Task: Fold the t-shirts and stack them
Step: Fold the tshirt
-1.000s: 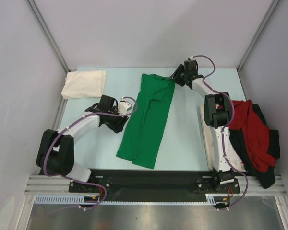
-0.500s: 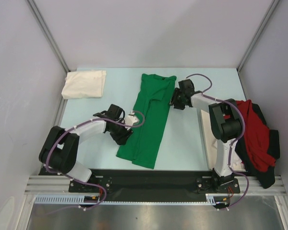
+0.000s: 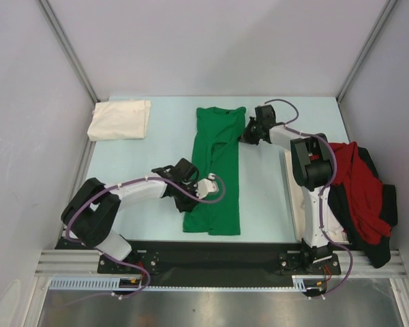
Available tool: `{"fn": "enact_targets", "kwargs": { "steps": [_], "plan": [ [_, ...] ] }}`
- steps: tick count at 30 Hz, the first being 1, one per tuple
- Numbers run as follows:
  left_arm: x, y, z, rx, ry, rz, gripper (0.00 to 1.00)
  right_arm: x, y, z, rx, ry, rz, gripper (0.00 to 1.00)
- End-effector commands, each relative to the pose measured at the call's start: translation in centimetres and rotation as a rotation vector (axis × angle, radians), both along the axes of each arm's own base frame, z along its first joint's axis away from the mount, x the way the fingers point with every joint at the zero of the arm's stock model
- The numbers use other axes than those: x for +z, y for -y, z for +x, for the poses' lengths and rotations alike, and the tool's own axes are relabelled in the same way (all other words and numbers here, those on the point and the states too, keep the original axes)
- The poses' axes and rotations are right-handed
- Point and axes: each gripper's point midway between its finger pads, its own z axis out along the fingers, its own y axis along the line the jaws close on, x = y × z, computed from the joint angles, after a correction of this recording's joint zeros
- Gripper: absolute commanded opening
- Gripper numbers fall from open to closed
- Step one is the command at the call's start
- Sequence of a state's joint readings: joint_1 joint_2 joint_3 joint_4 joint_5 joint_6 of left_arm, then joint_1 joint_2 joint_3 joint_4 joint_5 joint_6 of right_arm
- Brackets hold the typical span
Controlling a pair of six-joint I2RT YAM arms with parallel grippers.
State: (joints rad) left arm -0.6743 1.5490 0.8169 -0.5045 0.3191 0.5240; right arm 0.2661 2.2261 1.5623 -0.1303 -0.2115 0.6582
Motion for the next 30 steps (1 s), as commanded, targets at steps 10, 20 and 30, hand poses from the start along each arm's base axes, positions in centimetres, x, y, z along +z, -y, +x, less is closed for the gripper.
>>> {"fn": "enact_targets", "kwargs": {
  "steps": [10,20,30],
  "plan": [
    [3.5,0.6,-3.2,-0.150,0.117,-0.016,0.46,5.5,4.2,-5.1,-0.005,0.019,-0.136,0.46],
    [3.6,1.5,-5.8,-0.406,0.365,0.027,0.49,3.0,4.1,-25.7,0.169,-0.185,-0.239,0.51],
    [4.5,3.7,-9.1,-0.654,0.498,-0.222,0.53,1.1,4.2,-37.0,0.205,-0.266,-0.188,0.51]
  ]
}}
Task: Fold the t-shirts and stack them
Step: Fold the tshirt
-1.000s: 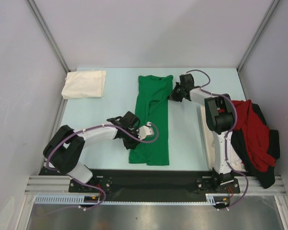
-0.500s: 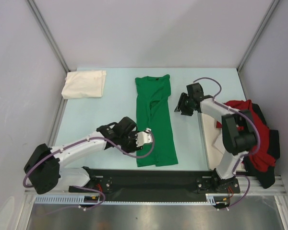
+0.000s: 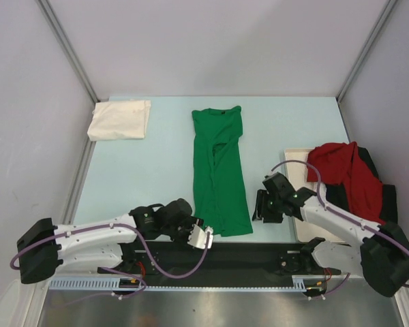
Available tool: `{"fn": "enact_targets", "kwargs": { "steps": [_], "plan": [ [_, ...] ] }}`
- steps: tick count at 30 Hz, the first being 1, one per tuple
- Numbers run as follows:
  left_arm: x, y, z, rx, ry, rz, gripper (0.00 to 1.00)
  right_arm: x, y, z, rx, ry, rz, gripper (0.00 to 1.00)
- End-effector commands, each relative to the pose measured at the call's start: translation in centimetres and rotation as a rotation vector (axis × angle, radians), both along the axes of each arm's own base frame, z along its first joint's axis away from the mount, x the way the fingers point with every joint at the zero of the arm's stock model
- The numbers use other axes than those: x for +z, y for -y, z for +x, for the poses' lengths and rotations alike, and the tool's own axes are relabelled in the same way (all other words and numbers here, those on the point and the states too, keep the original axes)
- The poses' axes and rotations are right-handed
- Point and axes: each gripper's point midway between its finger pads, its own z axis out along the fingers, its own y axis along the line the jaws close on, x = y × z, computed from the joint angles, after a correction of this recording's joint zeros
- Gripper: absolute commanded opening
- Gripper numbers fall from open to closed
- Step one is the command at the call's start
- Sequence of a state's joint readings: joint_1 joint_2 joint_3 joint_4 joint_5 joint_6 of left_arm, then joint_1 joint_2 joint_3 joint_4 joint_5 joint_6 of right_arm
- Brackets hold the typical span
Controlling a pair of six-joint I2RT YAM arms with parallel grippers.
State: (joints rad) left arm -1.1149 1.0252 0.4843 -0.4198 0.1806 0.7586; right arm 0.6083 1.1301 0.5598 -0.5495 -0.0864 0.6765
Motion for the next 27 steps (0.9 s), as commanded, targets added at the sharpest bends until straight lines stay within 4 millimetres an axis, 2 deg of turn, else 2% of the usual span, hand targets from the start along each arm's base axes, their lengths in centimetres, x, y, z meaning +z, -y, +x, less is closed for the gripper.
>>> {"fn": "enact_targets", "kwargs": {
  "steps": [1,7,11,14,16,17,18,20,21,22,24,25,27],
  "plan": [
    [1.4,1.9,0.5,-0.111,0.095,-0.100,0.54,0.5,-0.8,-1.4,-0.048,-0.002,0.051,0.52],
    [-0.9,1.4,0.6,-0.141,0.092,-0.019,0.54,-1.0,-1.3,-2.6,-0.031,-0.049,0.037,0.51],
    [-1.2,2.2,1.3,-0.127,0.112,-0.016,0.54,-1.2,-2.2,-2.0,-0.024,-0.031,0.070,0.50],
    [-2.0,2.4,1.0,-0.140,0.096,0.002,0.53,-1.4,-3.1,-2.0,-0.004,-0.055,0.089,0.47],
    [-2.3,2.5,0.8,-0.142,0.088,0.003,0.50,-1.5,-3.6,-2.5,0.014,-0.071,0.100,0.35],
    [-2.7,2.5,0.7,-0.143,0.081,0.011,0.47,-1.6,-3.9,-2.9,0.027,-0.089,0.114,0.27],
    [-2.9,2.6,0.6,-0.139,0.071,0.014,0.33,-1.6,-4.1,-3.3,0.041,-0.101,0.122,0.12],
    [-3.1,2.5,0.3,-0.140,0.051,0.026,0.18,-1.5,-4.0,-4.3,0.059,-0.133,0.123,0.02],
    [-3.0,2.4,0.0,-0.135,0.035,0.026,0.05,-1.4,-4.0,-4.9,0.078,-0.139,0.118,0.00],
    [-2.9,2.1,-0.6,-0.140,0.005,0.033,0.01,-1.2,-4.0,-5.3,0.082,-0.145,0.119,0.00],
    [-2.0,2.0,-1.3,-0.149,-0.014,-0.001,0.00,-0.5,-3.8,-6.6,0.093,-0.165,0.127,0.00],
    [-2.1,1.4,-2.0,-0.163,-0.037,0.006,0.00,-0.1,-4.0,-7.4,0.104,-0.177,0.135,0.00],
    [-0.6,1.5,-2.9,-0.182,-0.050,-0.064,0.00,1.1,-4.0,-8.6,0.115,-0.190,0.153,0.00]
  ]
}}
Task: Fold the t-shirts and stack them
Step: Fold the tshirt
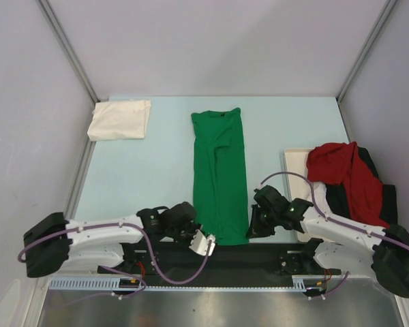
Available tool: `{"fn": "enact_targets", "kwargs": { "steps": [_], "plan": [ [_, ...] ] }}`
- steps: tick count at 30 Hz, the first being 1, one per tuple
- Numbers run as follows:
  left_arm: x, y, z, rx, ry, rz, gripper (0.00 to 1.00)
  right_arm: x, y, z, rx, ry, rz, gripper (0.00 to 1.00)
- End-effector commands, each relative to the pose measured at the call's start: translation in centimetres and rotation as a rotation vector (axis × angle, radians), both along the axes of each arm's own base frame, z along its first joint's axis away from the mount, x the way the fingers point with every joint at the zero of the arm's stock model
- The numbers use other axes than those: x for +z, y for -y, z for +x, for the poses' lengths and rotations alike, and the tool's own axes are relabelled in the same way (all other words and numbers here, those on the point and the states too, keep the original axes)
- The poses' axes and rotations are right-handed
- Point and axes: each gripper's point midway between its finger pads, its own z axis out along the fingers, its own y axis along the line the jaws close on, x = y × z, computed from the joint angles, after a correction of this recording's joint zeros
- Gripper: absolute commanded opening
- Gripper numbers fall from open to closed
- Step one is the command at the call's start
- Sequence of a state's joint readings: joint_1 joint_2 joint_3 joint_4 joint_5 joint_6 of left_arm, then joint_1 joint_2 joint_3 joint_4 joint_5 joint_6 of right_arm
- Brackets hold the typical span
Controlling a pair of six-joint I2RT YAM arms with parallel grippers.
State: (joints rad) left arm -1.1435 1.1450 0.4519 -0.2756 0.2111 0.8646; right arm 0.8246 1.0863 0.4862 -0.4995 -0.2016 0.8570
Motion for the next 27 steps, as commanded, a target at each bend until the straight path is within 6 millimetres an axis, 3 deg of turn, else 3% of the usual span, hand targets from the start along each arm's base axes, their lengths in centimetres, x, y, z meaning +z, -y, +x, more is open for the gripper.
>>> {"fn": "enact_targets", "kwargs": {
  "steps": [1,5,9,14,15,16,17,19,21,23,24,26,27],
  "plan": [
    [1.7,-0.6,-3.0,-0.055,-0.098,-0.071,0.00,1.5,0.5,-3.3,0.027,-0.081,0.006,0.00],
    [3.8,-0.2,-1.7,0.010,-0.061,-0.164,0.00,4.0,0.2,-2.4,0.018,-0.024,0.044,0.00],
    [5.6,0.5,2.3,0.175,-0.028,-0.244,0.00,5.6,0.7,1.2,0.004,0.051,0.021,0.00],
    [8.8,1.9,7.4,0.318,-0.060,-0.328,0.00,8.0,0.7,8.6,-0.042,0.173,0.046,0.00],
    [9.0,1.2,9.2,0.379,-0.077,-0.337,0.00,8.2,1.5,10.4,-0.059,0.205,0.040,0.00],
    [10.3,1.8,10.2,0.384,-0.096,-0.374,0.00,8.5,1.3,11.9,-0.068,0.234,0.051,0.00],
    [9.6,1.7,11.2,0.421,-0.124,-0.359,0.00,8.9,0.9,13.7,-0.075,0.247,0.058,0.00],
    [10.8,1.2,14.3,0.492,-0.097,-0.387,0.00,9.5,0.7,16.9,-0.097,0.297,0.087,0.00],
    [10.1,0.7,16.2,0.542,-0.108,-0.361,0.00,9.2,0.2,19.6,-0.107,0.305,0.088,0.00],
    [11.0,0.6,18.1,0.575,-0.090,-0.364,0.00,8.6,0.0,22.5,-0.123,0.305,0.091,0.00],
    [10.2,0.2,19.1,0.607,-0.098,-0.345,0.00,8.5,0.1,23.3,-0.128,0.307,0.092,0.00],
    [10.5,-0.3,21.3,0.667,-0.071,-0.341,0.00,8.2,0.3,25.0,-0.144,0.310,0.101,0.00],
    [9.3,-0.4,22.0,0.692,-0.082,-0.316,0.00,7.7,0.2,25.8,-0.149,0.299,0.100,0.00]
  ]
}}
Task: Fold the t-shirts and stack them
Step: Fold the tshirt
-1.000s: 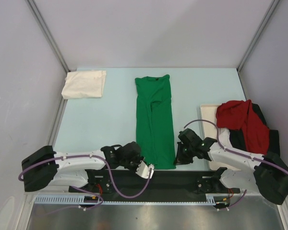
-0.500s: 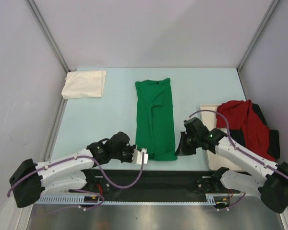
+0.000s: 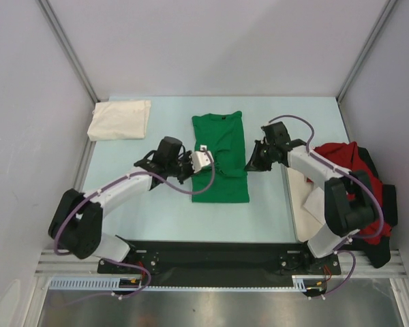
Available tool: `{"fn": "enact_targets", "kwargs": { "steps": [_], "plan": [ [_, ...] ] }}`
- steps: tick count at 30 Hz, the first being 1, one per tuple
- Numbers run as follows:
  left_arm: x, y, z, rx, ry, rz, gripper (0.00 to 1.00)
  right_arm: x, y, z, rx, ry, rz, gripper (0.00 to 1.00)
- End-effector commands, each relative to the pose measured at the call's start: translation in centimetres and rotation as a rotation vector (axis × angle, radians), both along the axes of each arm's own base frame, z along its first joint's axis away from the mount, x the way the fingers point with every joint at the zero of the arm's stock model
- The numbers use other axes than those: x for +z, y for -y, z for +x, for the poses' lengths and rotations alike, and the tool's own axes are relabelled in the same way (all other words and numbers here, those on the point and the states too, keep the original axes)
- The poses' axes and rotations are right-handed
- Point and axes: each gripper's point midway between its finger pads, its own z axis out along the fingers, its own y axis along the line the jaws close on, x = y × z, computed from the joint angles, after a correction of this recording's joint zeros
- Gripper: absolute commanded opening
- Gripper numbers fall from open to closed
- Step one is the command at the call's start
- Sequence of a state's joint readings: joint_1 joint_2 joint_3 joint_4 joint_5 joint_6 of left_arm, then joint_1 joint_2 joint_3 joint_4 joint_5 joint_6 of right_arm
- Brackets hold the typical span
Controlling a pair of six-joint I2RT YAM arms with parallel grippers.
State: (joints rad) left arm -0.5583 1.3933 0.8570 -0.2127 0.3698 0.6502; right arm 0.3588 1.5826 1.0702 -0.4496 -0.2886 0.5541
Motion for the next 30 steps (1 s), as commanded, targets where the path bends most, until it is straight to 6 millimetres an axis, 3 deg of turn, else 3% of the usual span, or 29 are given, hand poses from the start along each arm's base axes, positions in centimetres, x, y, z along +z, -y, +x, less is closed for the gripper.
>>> {"fn": "enact_targets", "kwargs": {
  "steps": [1,3,10,11,12,13,14,15,17,19,21,23,24,25,26,27,28,29,30],
  "plan": [
    [1.0,0.2,3.6,0.077,0.016,-0.022,0.00,1.3,-0.4,4.2,0.012,0.091,0.046,0.00],
    [-0.7,-0.1,4.6,0.106,-0.028,0.008,0.00,0.7,-0.6,5.4,0.016,0.078,0.041,0.00],
    [-2.7,0.3,7.2,0.150,-0.070,0.048,0.00,-1.1,0.1,7.7,-0.014,0.051,0.030,0.00],
    [-2.9,0.1,7.6,0.166,-0.071,0.052,0.02,-1.3,0.5,8.1,-0.027,0.049,0.028,0.04],
    [-3.0,0.1,8.0,0.175,-0.069,0.054,0.05,-1.7,0.8,8.5,-0.036,0.049,0.027,0.12],
    [-2.6,-0.1,8.9,0.205,-0.050,0.062,0.08,-2.2,1.1,9.0,-0.051,0.045,0.018,0.32],
    [-3.4,-0.5,9.4,0.241,-0.069,0.077,0.26,-2.4,1.4,9.5,-0.062,0.045,0.015,0.38],
    [-2.8,-0.6,10.6,0.274,-0.051,0.078,0.32,-2.5,2.4,10.3,-0.089,0.050,0.008,0.41],
    [-3.9,-1.8,11.8,0.360,-0.060,0.127,0.44,-1.6,3.4,11.4,-0.118,0.072,0.000,0.44],
    [-3.6,-2.9,13.2,0.437,-0.037,0.158,0.47,-0.2,4.7,11.9,-0.142,0.128,-0.052,0.45],
    [-2.9,-3.8,14.6,0.509,-0.020,0.141,0.47,1.9,5.4,11.1,-0.159,0.191,-0.099,0.45],
    [-2.1,-5.6,15.7,0.618,0.003,0.145,0.46,2.1,4.8,9.3,-0.117,0.199,-0.122,0.47],
    [-0.8,-5.9,15.6,0.641,0.018,0.135,0.45,1.7,5.2,7.2,-0.109,0.170,-0.152,0.48],
    [-0.1,-6.0,15.0,0.632,0.017,0.121,0.44,1.3,5.2,5.9,-0.094,0.149,-0.166,0.50],
    [0.3,-4.2,13.4,0.512,-0.013,0.074,0.43,1.1,5.0,4.6,-0.084,0.136,-0.169,0.52],
    [-1.1,-3.9,11.0,0.444,-0.045,0.073,0.45,-0.2,5.0,2.1,-0.067,0.091,-0.158,0.53],
    [1.1,-3.2,9.7,0.382,0.005,0.032,0.46,-0.4,4.6,1.1,-0.057,0.079,-0.135,0.54],
    [0.9,-1.5,7.8,0.266,0.037,0.056,0.49,-1.0,4.1,-0.1,-0.039,0.058,-0.118,0.56],
    [0.5,-1.1,6.4,0.212,0.055,0.083,0.49,-1.4,3.6,-1.2,-0.029,0.031,-0.097,0.57]
  ]
}}
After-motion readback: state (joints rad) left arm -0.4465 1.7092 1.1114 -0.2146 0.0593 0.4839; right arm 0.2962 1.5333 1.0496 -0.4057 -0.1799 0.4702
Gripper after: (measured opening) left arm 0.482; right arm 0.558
